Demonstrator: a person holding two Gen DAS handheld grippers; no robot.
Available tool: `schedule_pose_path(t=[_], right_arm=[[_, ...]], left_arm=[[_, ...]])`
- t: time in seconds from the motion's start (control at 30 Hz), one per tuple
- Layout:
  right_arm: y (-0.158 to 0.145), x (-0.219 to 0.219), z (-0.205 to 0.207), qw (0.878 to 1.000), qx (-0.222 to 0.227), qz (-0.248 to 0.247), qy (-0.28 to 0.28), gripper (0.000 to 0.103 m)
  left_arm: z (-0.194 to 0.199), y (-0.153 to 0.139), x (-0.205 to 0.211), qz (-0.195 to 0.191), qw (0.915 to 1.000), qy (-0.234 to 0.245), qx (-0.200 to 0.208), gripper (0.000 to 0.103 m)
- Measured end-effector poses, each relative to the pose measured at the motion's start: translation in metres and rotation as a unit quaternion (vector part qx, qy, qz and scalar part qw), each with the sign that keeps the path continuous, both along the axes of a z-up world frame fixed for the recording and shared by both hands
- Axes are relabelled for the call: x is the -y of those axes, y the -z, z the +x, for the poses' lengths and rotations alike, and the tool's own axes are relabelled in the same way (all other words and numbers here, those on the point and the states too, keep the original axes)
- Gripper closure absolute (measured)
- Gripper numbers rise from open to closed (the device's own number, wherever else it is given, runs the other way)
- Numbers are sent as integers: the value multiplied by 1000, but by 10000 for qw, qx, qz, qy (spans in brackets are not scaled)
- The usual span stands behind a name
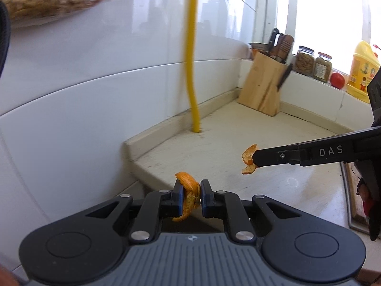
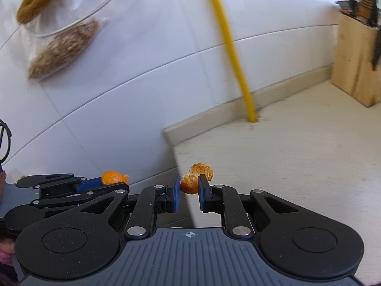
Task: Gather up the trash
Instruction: 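Lift both held orange peels and carry them past the counter edge toward the bin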
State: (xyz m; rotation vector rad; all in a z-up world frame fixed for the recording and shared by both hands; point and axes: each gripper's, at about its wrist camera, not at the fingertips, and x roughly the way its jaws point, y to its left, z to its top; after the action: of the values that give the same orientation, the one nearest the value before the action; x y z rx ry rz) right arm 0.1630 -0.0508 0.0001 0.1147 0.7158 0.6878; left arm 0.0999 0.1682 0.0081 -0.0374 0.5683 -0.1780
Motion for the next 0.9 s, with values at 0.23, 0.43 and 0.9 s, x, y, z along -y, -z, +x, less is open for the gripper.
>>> schedule_pose_path(t=[0.23,0.43,0.9], right_arm=[[-2,-36,-13,9995,32,-30,-297,82],[-4,-53,-23,9989,50,-78,-451,82],[-4,-83,-35,9975,14,-159,-687,82]], left_arm=[[-18,3,-32,-31,9997,-251,46,90],[-25,6,-49,-63,9993,-365,80,90],[-35,13,-70,-122,9985,-511,125,90]])
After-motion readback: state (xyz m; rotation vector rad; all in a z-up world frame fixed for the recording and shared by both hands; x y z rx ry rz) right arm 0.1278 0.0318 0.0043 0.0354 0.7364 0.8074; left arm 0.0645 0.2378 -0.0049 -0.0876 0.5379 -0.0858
